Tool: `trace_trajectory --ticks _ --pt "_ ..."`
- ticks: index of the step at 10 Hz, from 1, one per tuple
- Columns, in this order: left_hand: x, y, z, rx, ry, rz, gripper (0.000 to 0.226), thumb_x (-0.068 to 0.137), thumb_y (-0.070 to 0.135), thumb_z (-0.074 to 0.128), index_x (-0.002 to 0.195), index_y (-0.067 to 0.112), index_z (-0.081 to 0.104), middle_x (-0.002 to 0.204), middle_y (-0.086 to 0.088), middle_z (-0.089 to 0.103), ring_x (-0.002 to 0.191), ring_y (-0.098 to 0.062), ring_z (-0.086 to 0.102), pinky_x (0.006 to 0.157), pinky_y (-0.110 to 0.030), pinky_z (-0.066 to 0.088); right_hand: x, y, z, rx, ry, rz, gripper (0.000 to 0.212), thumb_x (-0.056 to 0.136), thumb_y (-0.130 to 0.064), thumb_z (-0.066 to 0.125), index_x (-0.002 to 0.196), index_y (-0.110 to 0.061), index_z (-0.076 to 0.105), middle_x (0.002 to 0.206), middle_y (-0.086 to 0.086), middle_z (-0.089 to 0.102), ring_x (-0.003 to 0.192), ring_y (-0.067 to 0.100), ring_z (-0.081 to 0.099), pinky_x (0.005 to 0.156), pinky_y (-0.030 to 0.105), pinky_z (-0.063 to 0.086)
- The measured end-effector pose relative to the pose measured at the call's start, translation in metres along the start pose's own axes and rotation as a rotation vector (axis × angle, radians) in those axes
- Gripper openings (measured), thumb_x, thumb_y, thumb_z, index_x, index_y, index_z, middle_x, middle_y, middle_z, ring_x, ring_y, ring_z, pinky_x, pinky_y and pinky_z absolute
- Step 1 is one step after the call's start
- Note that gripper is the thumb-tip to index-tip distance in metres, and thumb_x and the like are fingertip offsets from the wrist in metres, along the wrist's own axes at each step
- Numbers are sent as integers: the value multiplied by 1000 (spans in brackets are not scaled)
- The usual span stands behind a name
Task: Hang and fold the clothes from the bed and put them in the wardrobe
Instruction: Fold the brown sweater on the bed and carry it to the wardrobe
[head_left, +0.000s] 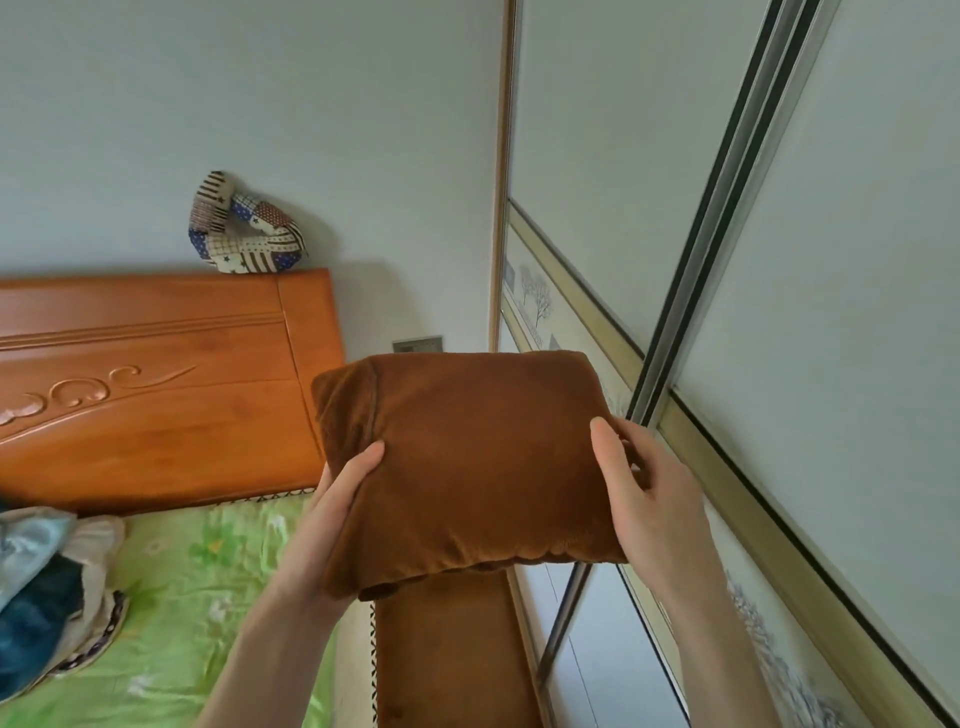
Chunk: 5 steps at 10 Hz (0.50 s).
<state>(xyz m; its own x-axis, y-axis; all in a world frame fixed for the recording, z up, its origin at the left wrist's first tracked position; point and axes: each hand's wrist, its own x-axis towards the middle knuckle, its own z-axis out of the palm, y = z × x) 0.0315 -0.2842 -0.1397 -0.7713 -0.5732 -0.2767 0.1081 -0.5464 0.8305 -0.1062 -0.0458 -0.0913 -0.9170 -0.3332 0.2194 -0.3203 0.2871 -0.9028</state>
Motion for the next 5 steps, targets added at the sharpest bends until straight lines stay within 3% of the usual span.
trace_trajectory --ticks 1,2,3,4,5 --pt "29 8 5 14 -42 0 64 70 51 93 127 43 65 117 4 79 104 -26 78 73 -40 66 14 0 0 -364 364 -324 41 99 -61 52 117 -29 70 108 -22 66 90 -3 67 69 7 48" --pt "60 13 14 69 -98 -40 55 64 54 91 114 50 67 105 8 81 93 -24 80 66 -39 66 36 0 -9 -554 566 -611 31 101 -29 63 113 -3 75 118 11 71 104 26 69 84 32 59" --pt "92 16 22 98 -163 -122 57 59 57 91 111 51 67 101 8 81 89 -23 80 64 -37 65 55 -3 -25 -846 695 -701 22 103 -17 64 113 -3 77 128 17 69 117 37 66 98 45 53" --pt "118 22 29 120 -216 -173 69 51 61 94 111 45 65 102 4 82 90 -26 81 67 -39 65 63 -3 -30 -1164 690 -610 36 106 -23 58 139 -10 65 157 16 50 149 37 40 122 49 33" --pt "158 11 34 171 -386 -163 91 45 72 95 122 40 60 129 -1 71 121 -32 70 104 -54 55 59 0 -27 -1441 635 -384 58 109 -31 44 164 -16 31 174 11 16 161 34 10 130 49 7"
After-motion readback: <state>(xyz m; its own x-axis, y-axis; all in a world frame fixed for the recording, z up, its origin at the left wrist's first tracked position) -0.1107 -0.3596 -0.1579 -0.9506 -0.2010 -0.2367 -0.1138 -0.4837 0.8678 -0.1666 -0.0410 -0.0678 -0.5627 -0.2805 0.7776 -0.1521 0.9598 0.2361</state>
